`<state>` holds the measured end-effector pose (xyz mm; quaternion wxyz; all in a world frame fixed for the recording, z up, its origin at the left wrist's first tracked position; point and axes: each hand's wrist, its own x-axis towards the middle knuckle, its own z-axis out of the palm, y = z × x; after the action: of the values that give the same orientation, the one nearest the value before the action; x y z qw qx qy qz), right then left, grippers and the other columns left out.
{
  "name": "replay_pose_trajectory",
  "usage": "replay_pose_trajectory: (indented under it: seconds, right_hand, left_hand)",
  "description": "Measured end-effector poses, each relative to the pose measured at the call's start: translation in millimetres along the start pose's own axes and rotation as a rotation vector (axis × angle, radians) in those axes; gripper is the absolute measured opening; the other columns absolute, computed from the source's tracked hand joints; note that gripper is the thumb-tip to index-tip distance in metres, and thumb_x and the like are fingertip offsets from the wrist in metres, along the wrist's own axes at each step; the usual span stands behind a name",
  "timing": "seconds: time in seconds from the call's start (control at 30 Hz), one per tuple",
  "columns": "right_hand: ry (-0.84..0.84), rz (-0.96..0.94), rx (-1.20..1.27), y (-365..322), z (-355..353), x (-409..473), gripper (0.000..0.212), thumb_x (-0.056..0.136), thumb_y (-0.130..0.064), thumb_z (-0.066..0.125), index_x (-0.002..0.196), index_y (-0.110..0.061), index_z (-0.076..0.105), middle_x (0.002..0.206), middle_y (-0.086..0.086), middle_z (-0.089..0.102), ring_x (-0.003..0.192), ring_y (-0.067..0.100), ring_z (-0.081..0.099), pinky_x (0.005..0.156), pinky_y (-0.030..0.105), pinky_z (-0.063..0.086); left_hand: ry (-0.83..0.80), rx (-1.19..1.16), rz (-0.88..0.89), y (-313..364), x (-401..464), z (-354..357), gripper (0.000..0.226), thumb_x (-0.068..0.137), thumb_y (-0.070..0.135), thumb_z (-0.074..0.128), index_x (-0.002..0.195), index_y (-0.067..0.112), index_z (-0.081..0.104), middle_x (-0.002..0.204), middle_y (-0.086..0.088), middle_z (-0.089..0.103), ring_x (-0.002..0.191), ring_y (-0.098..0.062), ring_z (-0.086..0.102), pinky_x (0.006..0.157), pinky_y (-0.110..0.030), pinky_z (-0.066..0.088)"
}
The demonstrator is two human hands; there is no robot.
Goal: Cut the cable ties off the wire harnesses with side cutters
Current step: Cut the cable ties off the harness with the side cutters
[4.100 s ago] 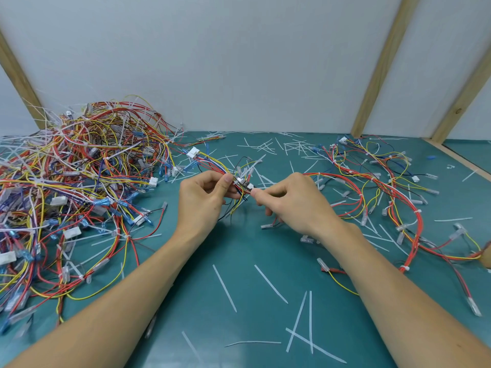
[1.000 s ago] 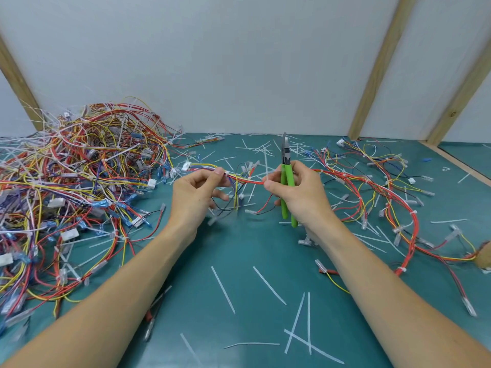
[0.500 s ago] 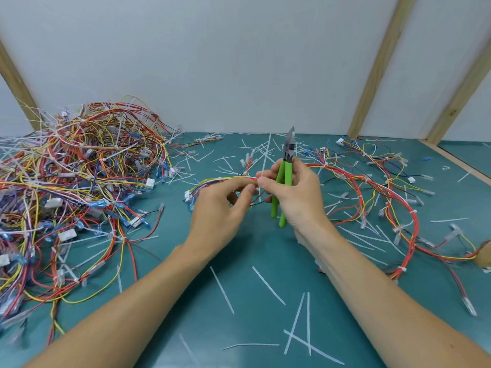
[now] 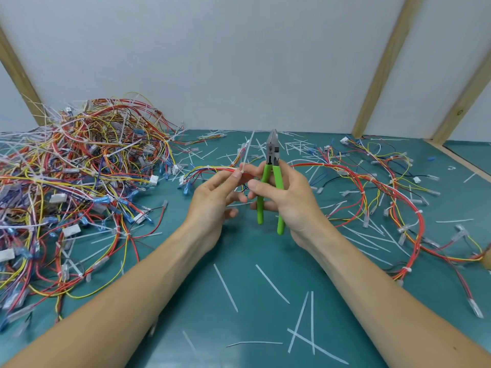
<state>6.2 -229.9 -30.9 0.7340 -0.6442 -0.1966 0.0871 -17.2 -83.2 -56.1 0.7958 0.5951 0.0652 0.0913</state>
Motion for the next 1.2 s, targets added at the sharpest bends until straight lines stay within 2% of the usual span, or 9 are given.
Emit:
replay_pose_trajectory:
  seconds: [0.1, 0.23, 0.3, 0.4, 0.53, 0.67, 0.77, 0.93, 1.2]
  right_hand:
    - [-0.076, 0.005, -0.005, -4.7, -1.0, -2.4, 0.016, 0.095, -0.001, 0.066, 0.103, -0.011, 0.058, 0.122, -0.005, 0.075, 0.070, 0.013, 0.066, 0.076, 0.041, 0.062]
    - [-0.095, -0.014, -0.034, -10.0, -3.1, -2.5, 0.012, 0.096, -0.003, 0.066, 0.100, -0.010, 0.057, 0.117, 0.004, 0.077, 0.069, 0.018, 0.062, 0.072, 0.042, 0.061]
    - [-0.019, -0.037, -0.074, -13.4, -6.0, -0.9, 0.006, 0.097, -0.011, 0.067, 0.094, -0.012, 0.062, 0.106, 0.011, 0.078, 0.067, 0.019, 0.061, 0.067, 0.045, 0.060]
    - [0.159, -0.155, -0.309, -17.0, -14.8, 2.4, 0.015, 0.097, -0.030, 0.070, 0.090, -0.017, 0.066, 0.085, 0.005, 0.077, 0.061, 0.017, 0.064, 0.060, 0.042, 0.057]
    - [0.294, -0.293, -0.533, -22.7, -24.2, 3.0, 0.027, 0.088, -0.052, 0.066, 0.086, -0.025, 0.064, 0.077, -0.006, 0.074, 0.069, 0.013, 0.071, 0.069, 0.040, 0.059]
    - [0.265, -0.370, -0.937, -26.8, -34.0, 4.8, 0.030, 0.085, -0.058, 0.071, 0.093, -0.030, 0.067, 0.085, -0.021, 0.072, 0.084, 0.004, 0.069, 0.079, 0.037, 0.056]
    - [0.189, -0.341, -1.094, -24.1, -37.2, 5.1, 0.032, 0.085, -0.057, 0.073, 0.106, -0.033, 0.073, 0.099, -0.017, 0.076, 0.098, 0.012, 0.070, 0.087, 0.039, 0.054]
    - [0.152, -0.328, -1.197, -20.8, -39.0, 6.5, 0.037, 0.083, -0.059, 0.073, 0.111, -0.036, 0.076, 0.108, -0.015, 0.074, 0.101, 0.016, 0.066, 0.085, 0.036, 0.052]
    - [0.128, -0.298, -1.176, -16.4, -38.3, 7.9, 0.033, 0.081, -0.060, 0.075, 0.106, -0.039, 0.078, 0.104, -0.015, 0.068, 0.091, 0.012, 0.064, 0.080, 0.037, 0.052]
  left_hand:
    - [-0.015, -0.061, -0.030, 1.2, 2.3, -2.3, 0.012, 0.097, 0.035, 0.061, 0.091, 0.030, 0.069, 0.096, 0.015, 0.072, 0.059, -0.004, 0.056, 0.056, -0.021, 0.036]
    - [0.016, -0.141, -0.028, 3.1, 5.8, -7.3, 0.010, 0.098, 0.030, 0.062, 0.099, 0.025, 0.071, 0.113, 0.006, 0.073, 0.050, -0.004, 0.045, 0.048, -0.016, 0.035]
    - [0.036, -0.143, -0.024, 3.2, 6.3, -7.8, 0.009, 0.097, 0.030, 0.064, 0.100, 0.023, 0.069, 0.114, 0.003, 0.074, 0.049, -0.005, 0.043, 0.045, -0.016, 0.034]
    - [0.071, -0.120, -0.003, 2.6, 6.6, -7.7, 0.007, 0.095, 0.028, 0.067, 0.090, 0.024, 0.068, 0.109, 0.001, 0.075, 0.046, -0.007, 0.044, 0.044, -0.017, 0.031]
    - [0.101, -0.084, 0.015, 2.9, 6.4, -8.0, 0.007, 0.094, 0.025, 0.068, 0.088, 0.023, 0.069, 0.106, -0.002, 0.077, 0.045, -0.009, 0.049, 0.042, -0.018, 0.032]
    - [0.120, -0.053, 0.029, 2.2, 5.7, -7.1, 0.008, 0.094, 0.025, 0.068, 0.087, 0.022, 0.070, 0.103, -0.003, 0.077, 0.045, -0.010, 0.053, 0.041, -0.018, 0.033]
    - [0.139, -0.039, 0.026, 1.5, 5.8, -6.4, 0.006, 0.094, 0.025, 0.069, 0.088, 0.021, 0.068, 0.101, -0.002, 0.078, 0.046, -0.010, 0.056, 0.041, -0.019, 0.034]
    - [0.136, -0.009, 0.016, 0.6, 4.9, -6.3, 0.008, 0.092, 0.027, 0.070, 0.090, 0.021, 0.067, 0.100, 0.001, 0.078, 0.054, -0.010, 0.065, 0.042, -0.020, 0.037]
    - [0.140, 0.046, 0.031, -2.5, 5.1, -6.2, 0.009, 0.092, 0.027, 0.072, 0.090, 0.018, 0.071, 0.097, 0.000, 0.078, 0.051, -0.011, 0.058, 0.044, -0.021, 0.039]
